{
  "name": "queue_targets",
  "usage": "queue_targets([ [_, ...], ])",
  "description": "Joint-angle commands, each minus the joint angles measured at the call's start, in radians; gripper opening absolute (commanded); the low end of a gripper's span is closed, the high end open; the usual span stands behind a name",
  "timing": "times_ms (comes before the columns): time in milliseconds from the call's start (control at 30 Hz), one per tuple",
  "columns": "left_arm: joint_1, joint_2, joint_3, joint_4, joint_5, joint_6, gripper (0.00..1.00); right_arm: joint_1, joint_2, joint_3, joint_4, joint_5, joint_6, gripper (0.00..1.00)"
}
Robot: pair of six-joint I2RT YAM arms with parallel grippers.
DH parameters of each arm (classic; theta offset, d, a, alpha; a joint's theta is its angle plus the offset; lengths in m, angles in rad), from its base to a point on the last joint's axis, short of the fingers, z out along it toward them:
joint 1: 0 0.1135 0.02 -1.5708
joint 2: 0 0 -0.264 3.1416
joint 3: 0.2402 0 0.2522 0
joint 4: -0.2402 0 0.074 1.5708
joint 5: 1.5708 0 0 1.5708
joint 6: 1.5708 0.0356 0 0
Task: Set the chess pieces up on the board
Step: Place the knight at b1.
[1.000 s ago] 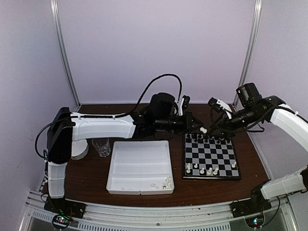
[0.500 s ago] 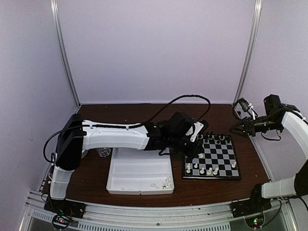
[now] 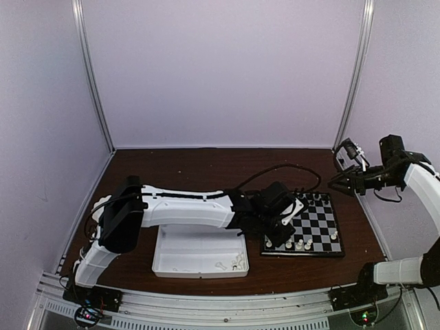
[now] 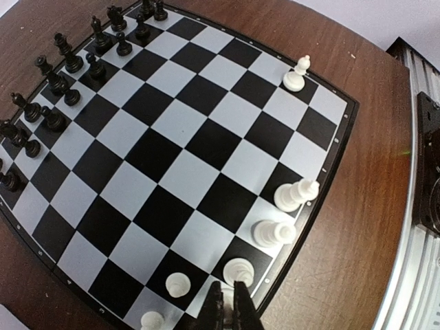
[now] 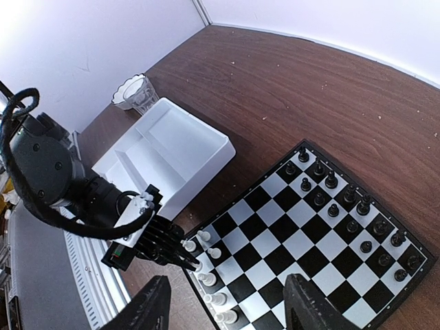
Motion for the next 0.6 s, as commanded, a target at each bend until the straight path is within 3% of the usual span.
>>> queue_targets([
  [0,-0.02,0.008,0.05,-0.047,-0.078,0.033,0.0,-0.006,-0.017,-0.014,0.019,0.003,0.003,0.58],
  [567,-0.039,0.044,0.053,-0.08,-0.095,0.01,0.0,-0.006,-0.007,-0.017,0.025,-0.008,0.005,0.58],
])
